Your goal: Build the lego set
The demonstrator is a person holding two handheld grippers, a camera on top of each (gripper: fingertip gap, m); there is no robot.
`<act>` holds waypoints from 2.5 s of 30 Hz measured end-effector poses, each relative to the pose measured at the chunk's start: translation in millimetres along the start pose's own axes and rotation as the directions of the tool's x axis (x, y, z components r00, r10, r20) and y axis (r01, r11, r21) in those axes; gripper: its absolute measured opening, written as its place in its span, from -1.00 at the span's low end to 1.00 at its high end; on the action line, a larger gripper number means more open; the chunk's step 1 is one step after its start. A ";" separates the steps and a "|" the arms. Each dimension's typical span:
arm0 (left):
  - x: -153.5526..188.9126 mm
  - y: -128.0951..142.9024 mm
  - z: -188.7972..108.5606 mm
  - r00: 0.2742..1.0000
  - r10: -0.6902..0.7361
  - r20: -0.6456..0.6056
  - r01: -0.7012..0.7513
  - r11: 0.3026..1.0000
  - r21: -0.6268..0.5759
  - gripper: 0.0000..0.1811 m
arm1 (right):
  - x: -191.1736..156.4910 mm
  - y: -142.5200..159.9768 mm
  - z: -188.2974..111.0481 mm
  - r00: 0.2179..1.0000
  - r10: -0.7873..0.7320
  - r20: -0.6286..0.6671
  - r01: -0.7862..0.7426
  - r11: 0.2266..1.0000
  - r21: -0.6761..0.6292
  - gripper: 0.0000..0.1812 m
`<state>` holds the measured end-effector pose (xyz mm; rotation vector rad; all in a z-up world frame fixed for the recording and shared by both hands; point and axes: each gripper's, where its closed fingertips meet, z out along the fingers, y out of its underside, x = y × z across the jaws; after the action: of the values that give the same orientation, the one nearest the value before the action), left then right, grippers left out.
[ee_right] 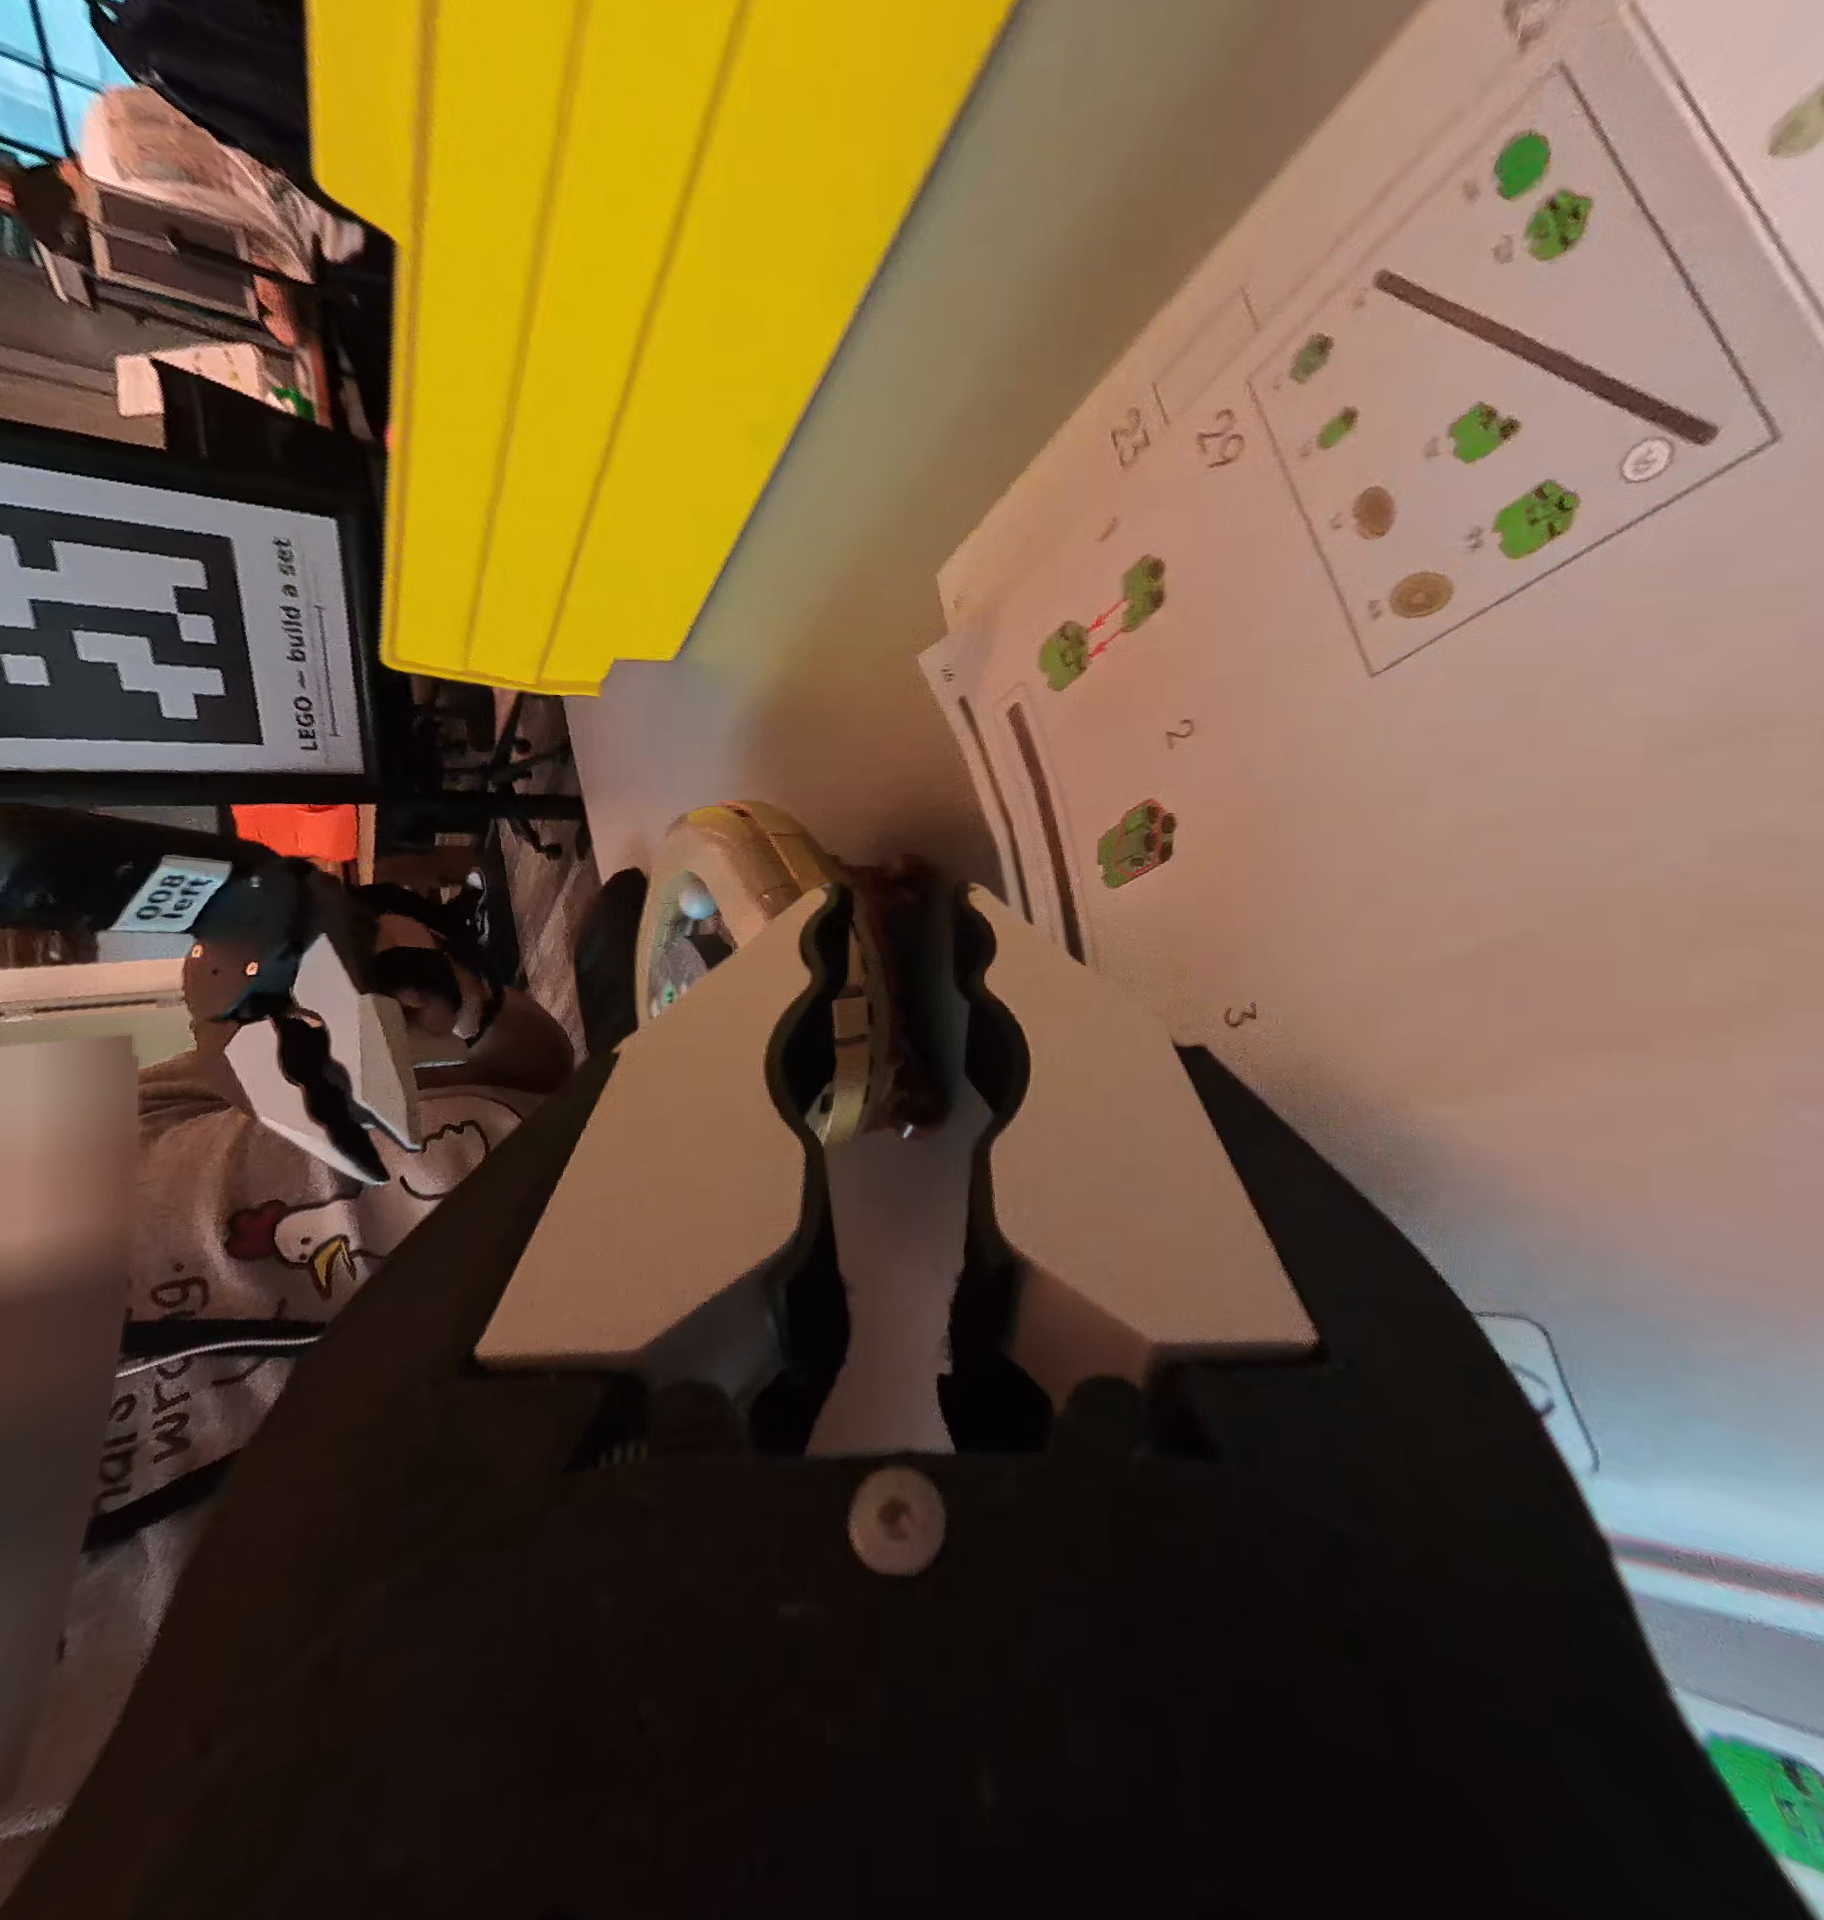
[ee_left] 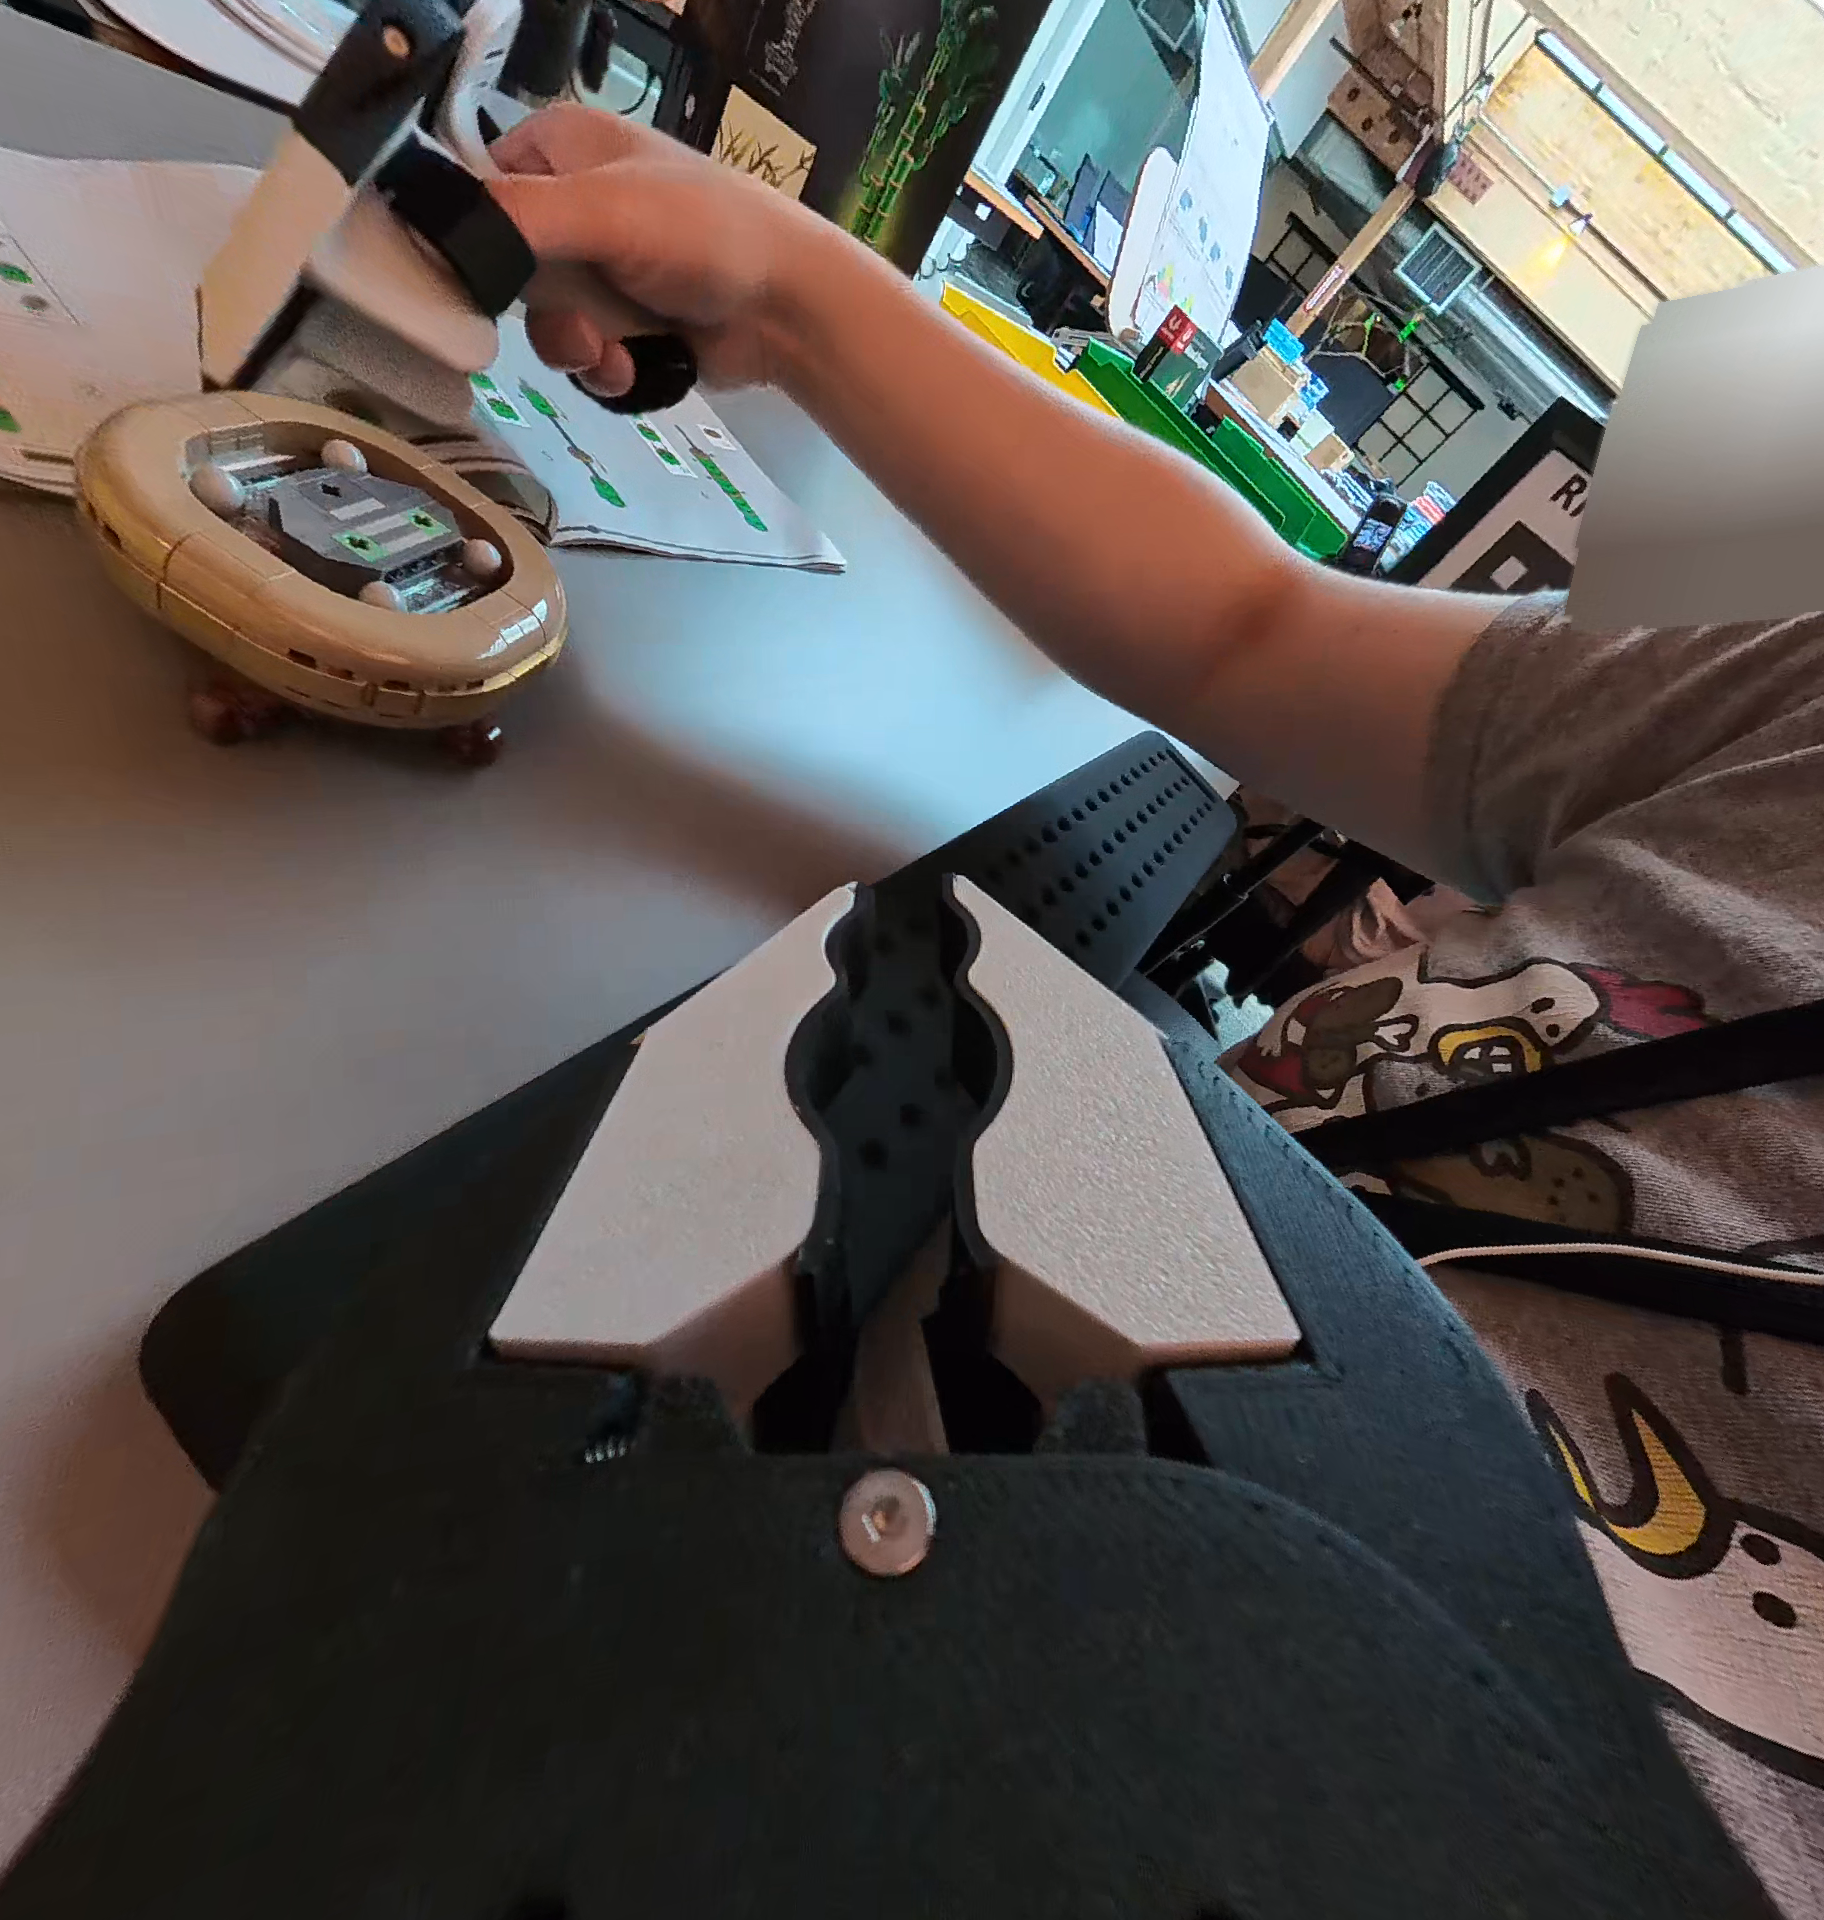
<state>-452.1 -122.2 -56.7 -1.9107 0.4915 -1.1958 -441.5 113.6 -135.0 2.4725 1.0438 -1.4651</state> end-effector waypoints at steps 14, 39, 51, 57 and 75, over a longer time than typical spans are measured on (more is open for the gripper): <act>-1.9 2.1 7.3 1.000 -0.004 -0.007 0.004 1.000 -0.022 -0.89 | 16.6 36.8 -72.5 0.369 -0.612 -0.699 0.812 0.578 -0.077 0.05; 4.8 -5.9 19.8 0.999 0.040 -0.022 -0.040 0.998 -0.043 -0.88 | 48.4 66.4 -126.4 0.095 -0.217 -0.972 0.741 0.668 -0.077 -0.55; 9.4 -6.4 22.0 0.998 0.046 -0.046 -0.048 0.998 -0.041 -0.88 | 58.8 137.5 -142.6 0.816 0.402 -0.416 0.104 0.606 0.789 -0.36; 8.3 -9.9 24.8 0.998 0.045 -0.054 -0.047 0.998 -0.042 -0.88 | 64.0 142.6 -168.5 0.903 0.428 -0.027 -0.171 0.418 0.892 -0.51; 4.4 -25.4 30.8 0.998 0.062 -0.024 -0.062 0.998 -0.017 -0.88 | 95.1 165.0 -174.9 0.879 0.475 0.052 -0.289 0.443 0.849 -1.00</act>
<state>-425.4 -96.8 -40.9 -1.8851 0.5718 -1.1785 -184.2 105.1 -159.9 3.1745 -0.4588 -1.8408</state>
